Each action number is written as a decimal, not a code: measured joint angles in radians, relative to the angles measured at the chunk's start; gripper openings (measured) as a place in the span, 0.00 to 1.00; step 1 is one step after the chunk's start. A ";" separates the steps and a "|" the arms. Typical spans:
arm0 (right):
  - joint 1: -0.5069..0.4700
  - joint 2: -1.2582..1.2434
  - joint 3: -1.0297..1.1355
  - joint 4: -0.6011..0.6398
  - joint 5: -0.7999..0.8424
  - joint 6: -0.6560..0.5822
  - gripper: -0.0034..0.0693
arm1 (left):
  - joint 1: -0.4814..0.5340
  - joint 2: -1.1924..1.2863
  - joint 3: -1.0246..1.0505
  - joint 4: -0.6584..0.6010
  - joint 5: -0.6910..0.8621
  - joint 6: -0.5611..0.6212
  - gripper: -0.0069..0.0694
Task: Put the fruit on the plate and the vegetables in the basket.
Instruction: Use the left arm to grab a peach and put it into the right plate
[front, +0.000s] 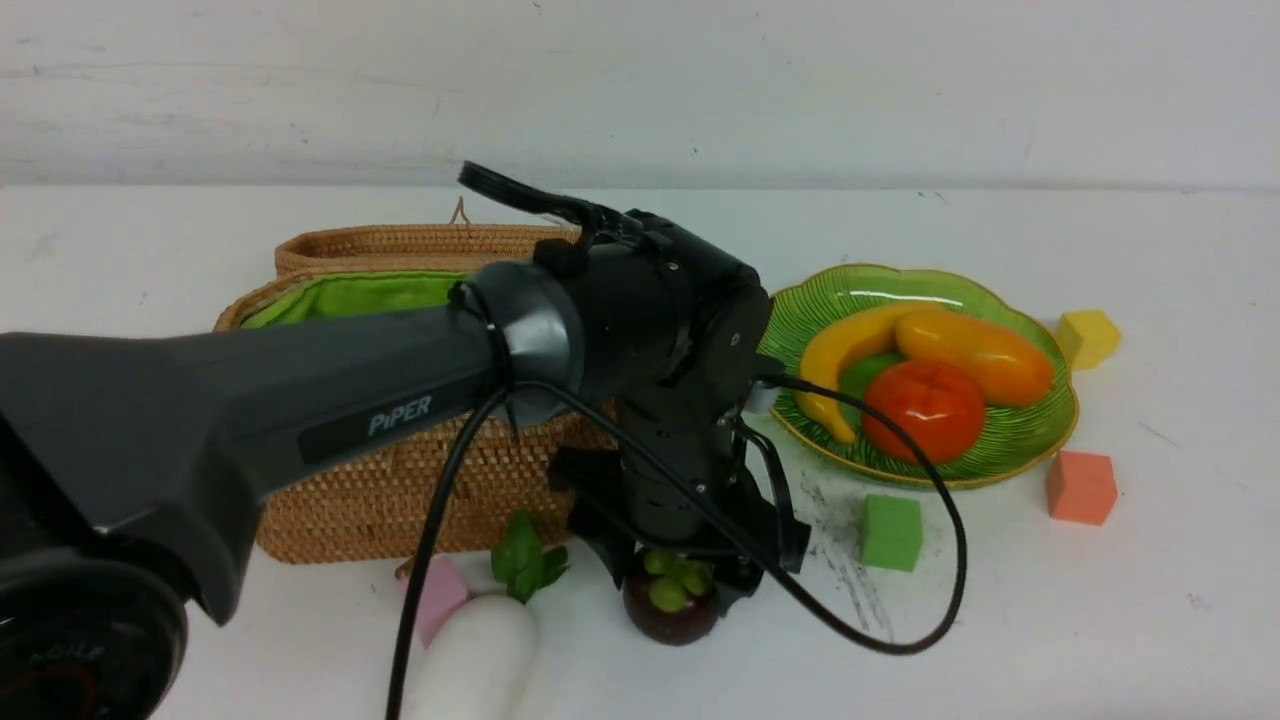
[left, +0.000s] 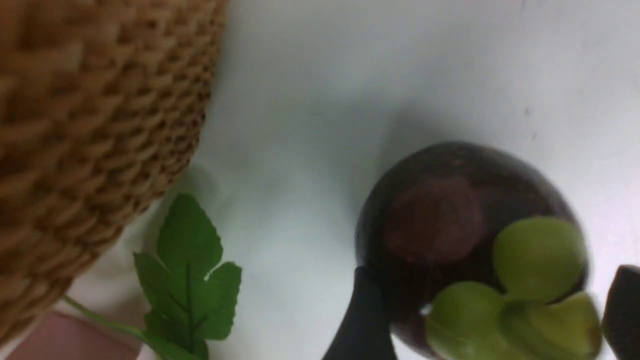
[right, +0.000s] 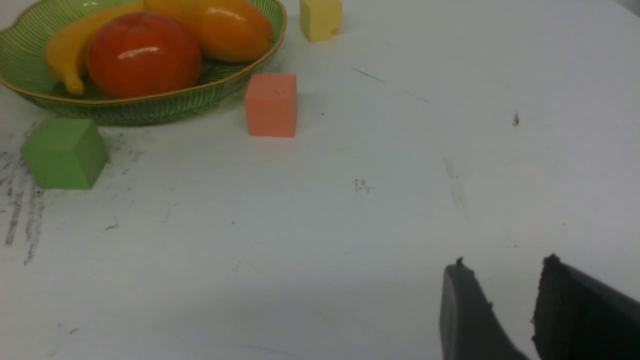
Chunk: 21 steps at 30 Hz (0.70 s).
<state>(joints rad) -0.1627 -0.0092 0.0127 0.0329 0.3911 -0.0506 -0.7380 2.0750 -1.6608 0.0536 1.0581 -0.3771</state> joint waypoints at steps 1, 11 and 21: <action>0.000 0.000 0.000 0.000 0.000 0.000 0.37 | 0.000 0.005 0.000 -0.002 0.001 0.000 0.84; 0.000 0.000 0.000 0.000 0.000 0.000 0.37 | 0.000 0.012 -0.009 -0.063 0.001 0.094 0.77; 0.000 0.000 0.000 0.000 0.000 0.000 0.37 | 0.000 0.017 -0.282 -0.114 -0.098 0.161 0.77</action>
<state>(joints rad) -0.1627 -0.0092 0.0127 0.0329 0.3911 -0.0506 -0.7380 2.0916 -1.9432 -0.0602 0.9600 -0.2162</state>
